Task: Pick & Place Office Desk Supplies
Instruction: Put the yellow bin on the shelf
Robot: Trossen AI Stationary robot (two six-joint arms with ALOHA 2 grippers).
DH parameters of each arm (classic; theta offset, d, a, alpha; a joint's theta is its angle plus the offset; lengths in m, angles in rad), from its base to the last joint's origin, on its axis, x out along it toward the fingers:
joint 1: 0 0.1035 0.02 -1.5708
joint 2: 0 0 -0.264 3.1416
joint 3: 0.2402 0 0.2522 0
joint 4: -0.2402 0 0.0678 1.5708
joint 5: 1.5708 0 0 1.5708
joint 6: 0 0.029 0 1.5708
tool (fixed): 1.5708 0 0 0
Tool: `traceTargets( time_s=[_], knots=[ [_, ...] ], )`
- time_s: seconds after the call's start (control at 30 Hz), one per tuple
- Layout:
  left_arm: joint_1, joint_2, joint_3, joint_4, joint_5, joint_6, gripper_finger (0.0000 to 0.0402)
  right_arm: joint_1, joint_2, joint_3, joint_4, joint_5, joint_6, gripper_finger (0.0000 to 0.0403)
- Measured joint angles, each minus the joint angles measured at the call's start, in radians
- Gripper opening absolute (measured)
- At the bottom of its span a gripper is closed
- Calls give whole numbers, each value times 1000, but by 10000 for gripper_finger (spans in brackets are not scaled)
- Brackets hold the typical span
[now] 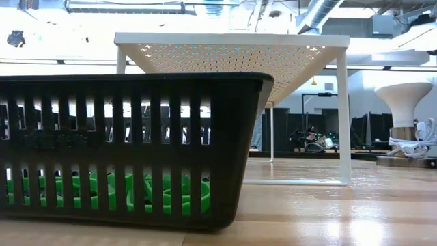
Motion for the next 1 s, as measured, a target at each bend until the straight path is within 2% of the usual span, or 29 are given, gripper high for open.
traceTargets(
  time_s=[0.23, 0.53, 0.63, 0.77, 1.0],
  knots=[
    [0, -52, 0, -3, -46, 3, 106, -18, -42, -174, 64, -4, 5, 0],
    [0, -115, 0, -5, -53, 12, 106, -27, -309, -521, 382, -33, 134, 0],
    [0, -116, 0, -6, -52, 14, 106, -38, -362, -606, 457, -40, 176, 0],
    [0, -116, 0, -5, -53, 15, 106, -38, -373, -672, 483, -47, 191, 0],
    [0, -116, 0, -5, -64, 7, 106, -45, -367, -707, 561, -32, 170, 0]
  ],
)
